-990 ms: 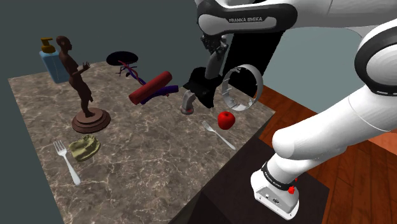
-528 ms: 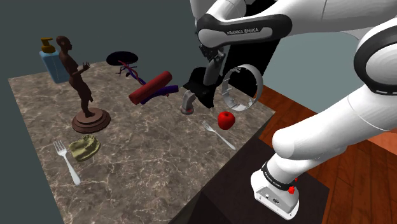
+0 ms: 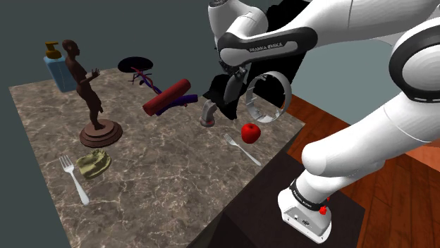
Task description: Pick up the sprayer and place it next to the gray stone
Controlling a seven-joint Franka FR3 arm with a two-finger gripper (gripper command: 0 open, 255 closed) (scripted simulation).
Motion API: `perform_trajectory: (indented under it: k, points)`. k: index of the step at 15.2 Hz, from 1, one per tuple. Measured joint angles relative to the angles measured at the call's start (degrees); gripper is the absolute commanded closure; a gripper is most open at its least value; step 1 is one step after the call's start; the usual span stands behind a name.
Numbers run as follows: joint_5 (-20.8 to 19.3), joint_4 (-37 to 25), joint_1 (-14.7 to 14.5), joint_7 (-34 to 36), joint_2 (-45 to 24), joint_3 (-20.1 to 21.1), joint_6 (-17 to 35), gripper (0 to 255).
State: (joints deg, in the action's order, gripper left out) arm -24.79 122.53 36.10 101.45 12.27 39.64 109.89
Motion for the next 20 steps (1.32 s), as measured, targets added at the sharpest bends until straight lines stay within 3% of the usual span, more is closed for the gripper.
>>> perform_trajectory:
  k: [10, 20]
  points:
    - [-3.04, 4.78, 0.39, 5.1, -2.97, 1.19, 5.59, 255]
    - [-8.52, 8.05, 1.15, 11.56, -8.19, 2.26, 10.64, 255]
